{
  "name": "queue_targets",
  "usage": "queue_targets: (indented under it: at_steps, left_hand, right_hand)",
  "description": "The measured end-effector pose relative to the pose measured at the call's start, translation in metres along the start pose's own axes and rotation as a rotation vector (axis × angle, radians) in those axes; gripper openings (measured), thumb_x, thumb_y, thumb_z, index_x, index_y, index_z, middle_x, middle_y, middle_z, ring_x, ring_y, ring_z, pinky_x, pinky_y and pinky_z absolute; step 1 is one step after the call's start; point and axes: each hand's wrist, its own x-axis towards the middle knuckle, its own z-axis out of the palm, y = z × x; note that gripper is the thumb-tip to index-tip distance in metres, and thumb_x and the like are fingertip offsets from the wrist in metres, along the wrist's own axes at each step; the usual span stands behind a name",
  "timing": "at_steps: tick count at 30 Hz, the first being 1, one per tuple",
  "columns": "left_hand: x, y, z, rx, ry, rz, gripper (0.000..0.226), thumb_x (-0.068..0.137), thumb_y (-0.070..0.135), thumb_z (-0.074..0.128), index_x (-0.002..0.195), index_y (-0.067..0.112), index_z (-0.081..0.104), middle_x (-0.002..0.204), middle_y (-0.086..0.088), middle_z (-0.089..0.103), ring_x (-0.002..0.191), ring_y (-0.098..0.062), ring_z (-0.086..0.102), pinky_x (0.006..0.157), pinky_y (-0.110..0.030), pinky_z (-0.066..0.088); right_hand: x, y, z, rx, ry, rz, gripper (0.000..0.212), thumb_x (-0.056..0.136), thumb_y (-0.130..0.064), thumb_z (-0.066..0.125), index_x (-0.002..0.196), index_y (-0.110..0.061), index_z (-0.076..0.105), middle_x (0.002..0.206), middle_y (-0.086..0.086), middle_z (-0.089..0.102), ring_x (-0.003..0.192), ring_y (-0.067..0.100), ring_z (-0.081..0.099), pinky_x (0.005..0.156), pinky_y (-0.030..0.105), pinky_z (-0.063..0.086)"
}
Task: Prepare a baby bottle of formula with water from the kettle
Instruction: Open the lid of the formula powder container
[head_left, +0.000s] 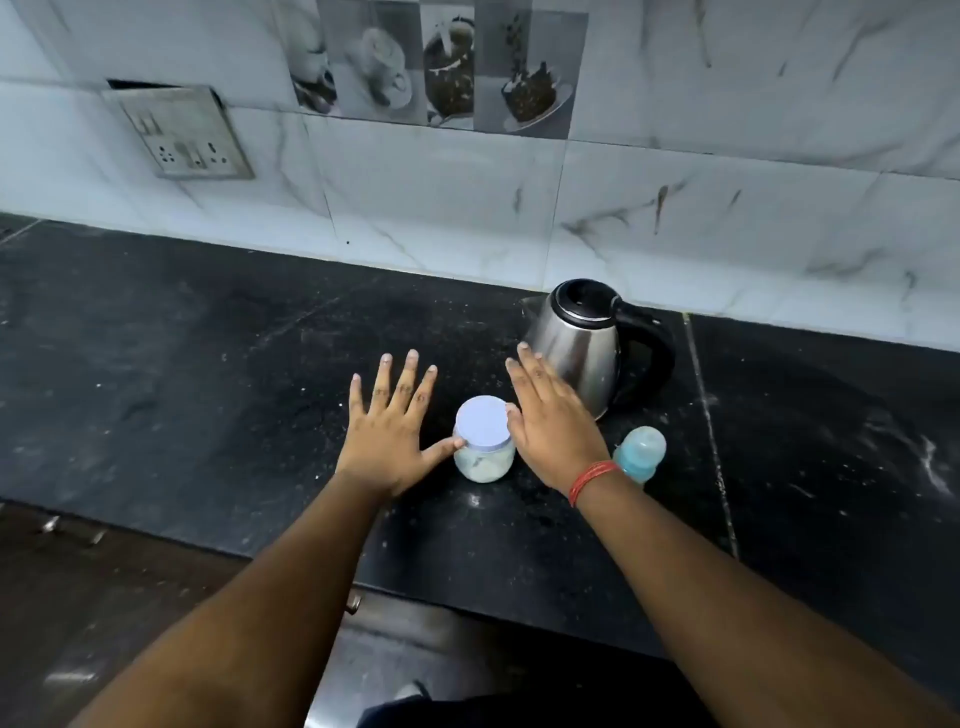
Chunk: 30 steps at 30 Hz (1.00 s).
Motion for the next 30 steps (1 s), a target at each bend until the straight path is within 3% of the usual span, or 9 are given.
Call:
queue_targets:
  at_steps: [2, 5, 9, 13, 17, 19, 23, 25, 30]
  left_hand:
    - [-0.006, -0.004, 0.006, -0.011, -0.049, -0.015, 0.106, 0.084, 0.092, 0.014, 0.164, 0.024, 0.005, 0.173, -0.001, -0.007, 0.159, -0.031, -0.009, 0.124, -0.066, 0.003]
    - [-0.015, -0.010, 0.020, -0.010, -0.081, -0.019, 0.108, 0.081, 0.093, 0.017, 0.164, 0.025, 0.000, 0.172, 0.001, -0.011, 0.159, -0.029, -0.013, 0.125, -0.064, 0.001]
    - [-0.018, -0.011, 0.027, -0.078, -0.180, -0.010, 0.114, 0.076, 0.098, 0.009, 0.163, 0.027, -0.010, 0.170, 0.005, -0.020, 0.157, -0.026, -0.020, 0.126, -0.061, -0.003]
    - [-0.018, -0.010, 0.032, -0.198, -0.245, -0.006, 0.113, 0.079, 0.092, 0.027, 0.162, 0.028, -0.014, 0.169, 0.008, -0.022, 0.157, -0.022, -0.021, 0.128, -0.055, 0.000]
    - [-0.013, 0.003, 0.026, -0.459, -0.228, 0.003, 0.121, 0.075, 0.084, 0.055, 0.164, 0.025, -0.002, 0.173, 0.006, 0.003, 0.160, -0.018, 0.001, 0.129, -0.045, 0.016]
    - [-0.009, 0.014, 0.021, -0.575, -0.226, -0.036, 0.124, 0.073, 0.075, 0.072, 0.165, 0.025, 0.005, 0.171, 0.007, 0.019, 0.157, -0.014, 0.018, 0.126, -0.036, 0.025]
    - [0.000, 0.036, 0.010, -0.777, -0.196, -0.121, 0.109, 0.063, 0.062, 0.088, 0.152, 0.039, 0.029, 0.142, 0.021, 0.055, 0.126, -0.004, 0.057, 0.104, -0.030, 0.048]
    - [0.005, 0.045, 0.007, -0.811, -0.191, -0.118, 0.095, 0.063, 0.056, 0.090, 0.140, 0.043, 0.037, 0.124, 0.026, 0.059, 0.111, 0.003, 0.061, 0.094, -0.027, 0.052]
    - [0.014, 0.055, 0.005, -0.914, -0.208, -0.079, 0.084, 0.062, 0.049, 0.091, 0.129, 0.048, 0.040, 0.117, 0.022, 0.061, 0.104, 0.004, 0.063, 0.087, -0.024, 0.054]
  right_hand:
    - [0.005, -0.003, 0.004, 0.119, -0.125, 0.005, 0.055, 0.105, -0.029, 0.043, 0.156, -0.009, 0.032, 0.168, 0.009, 0.020, 0.154, 0.026, 0.023, 0.125, 0.036, 0.018]
    - [0.010, -0.008, 0.011, 0.150, -0.295, 0.020, 0.058, 0.104, -0.044, 0.044, 0.154, -0.015, 0.036, 0.165, 0.006, 0.029, 0.150, 0.026, 0.029, 0.123, 0.041, 0.025]
    - [0.014, -0.016, 0.012, -0.012, -0.325, -0.039, 0.078, 0.090, -0.059, 0.057, 0.153, -0.018, 0.035, 0.150, 0.003, 0.045, 0.134, 0.028, 0.045, 0.109, 0.043, 0.039]
    - [0.022, -0.018, 0.013, -0.050, -0.291, -0.041, 0.084, 0.083, -0.059, 0.064, 0.150, -0.016, 0.038, 0.139, 0.004, 0.051, 0.123, 0.029, 0.049, 0.103, 0.041, 0.043]
    - [0.026, -0.018, 0.005, 0.075, -0.275, 0.099, 0.078, 0.081, -0.061, 0.068, 0.141, -0.016, 0.046, 0.135, 0.004, 0.052, 0.123, 0.027, 0.049, 0.101, 0.038, 0.043]
    - [0.026, -0.021, -0.001, 0.192, -0.284, 0.192, 0.068, 0.082, -0.060, 0.067, 0.130, -0.015, 0.049, 0.131, 0.004, 0.053, 0.118, 0.027, 0.054, 0.092, 0.035, 0.043]
    - [0.021, -0.023, -0.008, 0.334, -0.342, 0.303, 0.061, 0.088, -0.063, 0.058, 0.130, -0.021, 0.046, 0.134, 0.003, 0.051, 0.114, 0.029, 0.059, 0.091, 0.039, 0.048]
    - [0.020, -0.020, -0.010, 0.326, -0.355, 0.326, 0.060, 0.090, -0.067, 0.051, 0.136, -0.028, 0.044, 0.136, 0.003, 0.050, 0.117, 0.031, 0.059, 0.095, 0.040, 0.048]
    - [0.020, -0.011, -0.020, 0.318, -0.319, 0.372, 0.056, 0.092, -0.067, 0.047, 0.135, -0.030, 0.048, 0.137, 0.002, 0.054, 0.119, 0.030, 0.059, 0.095, 0.040, 0.048]
